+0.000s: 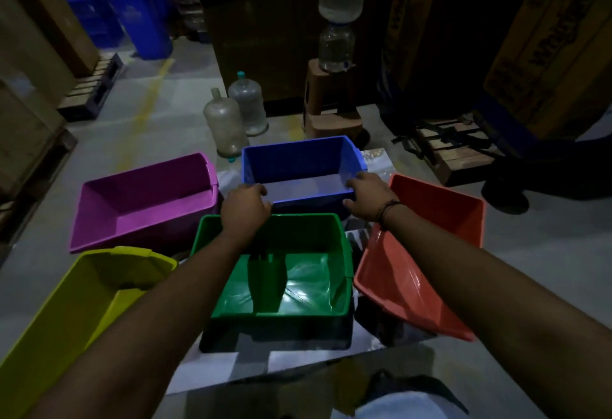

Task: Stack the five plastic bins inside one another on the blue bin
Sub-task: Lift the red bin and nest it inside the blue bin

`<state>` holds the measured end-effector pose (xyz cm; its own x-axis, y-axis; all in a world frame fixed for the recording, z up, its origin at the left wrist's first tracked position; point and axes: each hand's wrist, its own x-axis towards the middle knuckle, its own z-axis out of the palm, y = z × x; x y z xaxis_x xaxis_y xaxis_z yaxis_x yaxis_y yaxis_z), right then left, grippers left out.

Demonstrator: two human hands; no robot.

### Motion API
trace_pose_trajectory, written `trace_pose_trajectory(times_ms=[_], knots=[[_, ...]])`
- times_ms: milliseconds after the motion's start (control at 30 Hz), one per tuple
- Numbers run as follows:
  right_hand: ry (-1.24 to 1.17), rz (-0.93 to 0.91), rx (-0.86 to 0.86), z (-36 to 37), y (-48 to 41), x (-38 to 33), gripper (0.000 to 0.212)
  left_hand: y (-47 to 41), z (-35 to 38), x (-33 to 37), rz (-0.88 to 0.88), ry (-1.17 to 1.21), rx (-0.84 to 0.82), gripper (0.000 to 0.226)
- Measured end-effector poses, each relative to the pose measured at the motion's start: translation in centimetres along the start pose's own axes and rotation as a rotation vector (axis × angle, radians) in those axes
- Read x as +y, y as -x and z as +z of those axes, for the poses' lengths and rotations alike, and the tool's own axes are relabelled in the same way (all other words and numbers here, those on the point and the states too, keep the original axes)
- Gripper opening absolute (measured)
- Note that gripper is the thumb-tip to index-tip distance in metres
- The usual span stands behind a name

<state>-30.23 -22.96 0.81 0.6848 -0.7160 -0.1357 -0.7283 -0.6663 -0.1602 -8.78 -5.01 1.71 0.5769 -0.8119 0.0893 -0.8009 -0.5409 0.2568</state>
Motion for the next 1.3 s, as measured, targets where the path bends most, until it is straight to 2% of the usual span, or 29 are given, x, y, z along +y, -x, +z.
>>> trace_pose_trajectory(times_ms=[100, 167, 367, 500, 700, 867, 1067, 1300], knots=[[0.024, 0.045, -0.050, 0.4, -2.8, -0.2, 0.052, -2.8, 1.2, -0.8, -0.042, -0.079, -0.115, 0.054], [0.058, 0.063, -0.082, 1.0, -4.4, 0.1, 0.050, -4.2, 2.3, -0.9, -0.077, -0.061, -0.140, 0.057], [0.036, 0.092, -0.047, 0.2, -7.6, 4.5, 0.044, -7.5, 4.4, 0.9, -0.045, -0.019, -0.113, 0.044], [0.020, 0.152, -0.046, -0.8, -9.3, 9.4, 0.040, -9.9, 5.2, 4.0, 0.002, 0.013, -0.113, 0.023], [0.013, 0.184, -0.008, -0.8, -10.7, 14.5, 0.039, -11.8, 7.1, 7.9, 0.018, -0.003, -0.099, 0.017], [-0.038, 0.166, 0.057, -0.2, -10.7, 15.6, 0.036, -12.2, 7.7, 8.3, -0.042, 0.039, -0.050, 0.014], [-0.122, 0.169, 0.075, 0.7, -10.3, 15.5, 0.032, -11.3, 7.9, 7.8, -0.017, 0.066, -0.029, 0.012], [-0.225, 0.202, 0.093, 1.4, -10.0, 15.8, 0.028, -10.7, 7.9, 7.1, -0.041, 0.201, -0.037, 0.005]])
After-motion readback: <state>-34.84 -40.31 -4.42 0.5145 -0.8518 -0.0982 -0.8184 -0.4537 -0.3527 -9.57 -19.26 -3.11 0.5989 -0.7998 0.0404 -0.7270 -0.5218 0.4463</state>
